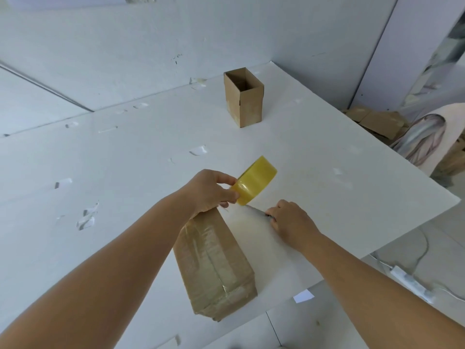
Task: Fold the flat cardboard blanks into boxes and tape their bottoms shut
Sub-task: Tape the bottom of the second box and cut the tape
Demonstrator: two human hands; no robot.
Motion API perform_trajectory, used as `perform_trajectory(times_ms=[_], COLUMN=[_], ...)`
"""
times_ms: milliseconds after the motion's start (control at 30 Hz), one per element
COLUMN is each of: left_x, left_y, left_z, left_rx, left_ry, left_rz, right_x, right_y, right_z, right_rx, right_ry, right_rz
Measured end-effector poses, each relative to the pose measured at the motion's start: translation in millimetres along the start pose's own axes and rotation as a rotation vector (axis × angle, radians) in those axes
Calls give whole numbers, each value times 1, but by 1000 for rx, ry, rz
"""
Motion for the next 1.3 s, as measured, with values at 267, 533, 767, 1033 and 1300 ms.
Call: perform_trajectory(times_ms=[267, 533, 767, 1033, 1300], left_x=[-1, 0, 2, 3, 6], left_y=[2, 7, 10, 11, 12], left_z=[10, 13, 15, 15, 11], left_rx=[-17, -51, -89, -139, -142], left_ry=[-19, -31, -9, 110, 104], left_rz=[42, 85, 102, 101, 124], right_x=[63, 113, 108, 77, 16], right_y=[53, 89, 82, 68, 27], right_z=[-20, -63, -102, -112, -30], right_rx=[-26, -7, 44, 20, -195], right_ry=[-109, -37, 223, 385, -87], right_rz=[64, 143, 78, -89, -25])
Point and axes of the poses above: each hand's wrist, its own y-axis away from the middle knuckle, its own x-axis out of the back of the hand, z = x × y, the point moved 6 cm from there along -y, towards the middle knuckle, and after that the axes turned 14 degrees about -y, right-handed, at the moved point
